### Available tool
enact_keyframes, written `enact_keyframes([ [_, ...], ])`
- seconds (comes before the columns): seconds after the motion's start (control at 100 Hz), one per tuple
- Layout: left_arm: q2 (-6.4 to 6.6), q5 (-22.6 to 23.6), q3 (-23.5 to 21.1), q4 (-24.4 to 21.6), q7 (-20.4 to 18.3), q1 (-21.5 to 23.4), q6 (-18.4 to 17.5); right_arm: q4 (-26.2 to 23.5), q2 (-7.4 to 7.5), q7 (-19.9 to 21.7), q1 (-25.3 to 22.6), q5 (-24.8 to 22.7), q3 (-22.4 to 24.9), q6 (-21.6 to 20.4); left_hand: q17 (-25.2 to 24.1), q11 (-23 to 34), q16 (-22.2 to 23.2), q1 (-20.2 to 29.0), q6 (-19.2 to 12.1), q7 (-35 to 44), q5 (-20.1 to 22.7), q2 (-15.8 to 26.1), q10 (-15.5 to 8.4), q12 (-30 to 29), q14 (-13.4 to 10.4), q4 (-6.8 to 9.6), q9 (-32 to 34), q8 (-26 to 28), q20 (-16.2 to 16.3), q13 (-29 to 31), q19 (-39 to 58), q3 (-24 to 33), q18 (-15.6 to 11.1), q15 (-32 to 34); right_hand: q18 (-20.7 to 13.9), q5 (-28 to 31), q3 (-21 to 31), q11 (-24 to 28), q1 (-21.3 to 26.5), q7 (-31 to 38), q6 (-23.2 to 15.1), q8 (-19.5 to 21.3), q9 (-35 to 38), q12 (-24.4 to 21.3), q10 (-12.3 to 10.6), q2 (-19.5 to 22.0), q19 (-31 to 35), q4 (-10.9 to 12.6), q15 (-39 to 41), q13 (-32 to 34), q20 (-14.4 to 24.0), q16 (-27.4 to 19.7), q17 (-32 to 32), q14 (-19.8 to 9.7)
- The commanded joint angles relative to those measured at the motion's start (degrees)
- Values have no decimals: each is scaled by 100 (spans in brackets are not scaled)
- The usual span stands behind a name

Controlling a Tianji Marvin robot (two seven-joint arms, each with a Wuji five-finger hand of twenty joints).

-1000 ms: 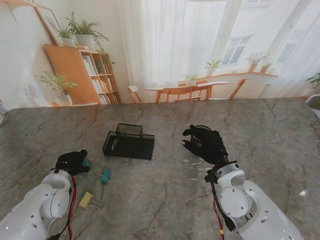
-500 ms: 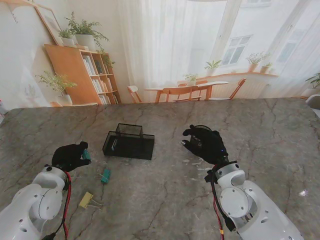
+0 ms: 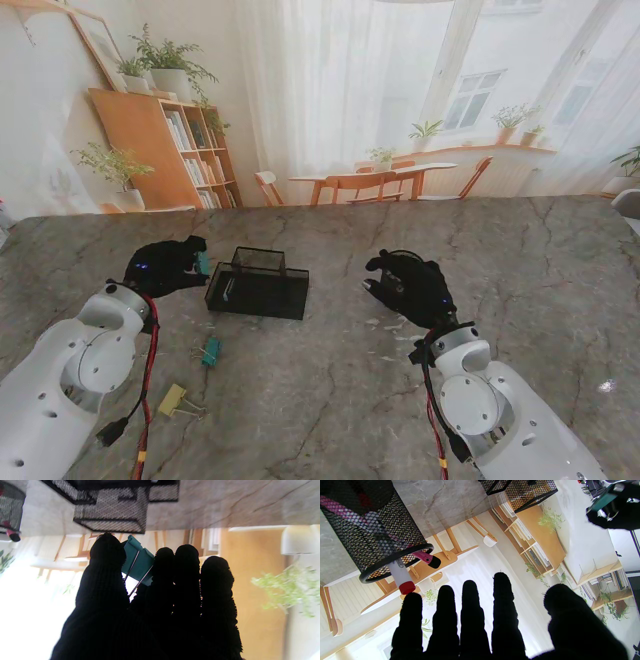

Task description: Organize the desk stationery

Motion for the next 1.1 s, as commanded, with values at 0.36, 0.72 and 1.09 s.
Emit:
enact_keyframes([
  [0.36,-92,-617,1466,1318,-168,-1869,3,16,-52,-35,-39,121,30,-39,71,117,93,933,-778,1722,376,377,-119,85,-210,5,26,362,137,15,259,833,-354,141,-14,94,-195,73,14,59,12,131,84,84,31,131,116,30,1,-70,77,65,-30,-64],
  [0.72,-178,-1060,2377,2220,-129,-2668,-7,39,-56,9,-32,198,48,-52,11,177,141,926,-815,1734,365,384,-140,117,-219,14,-9,352,172,-33,302,803,-360,193,-17,101,-202,74,14,60,13,127,91,83,31,139,112,29,-2,-66,77,65,-32,-64],
  [1.09,-172,-1121,2710,2552,-186,-2830,-84,62,-56,33,-9,226,33,-66,-123,156,176,906,-907,1728,328,380,-187,152,-209,-13,-83,351,207,-147,300,752,-359,199,-19,110,-205,74,18,62,9,124,96,82,18,143,109,30,-4,-64,77,67,-30,-69],
])
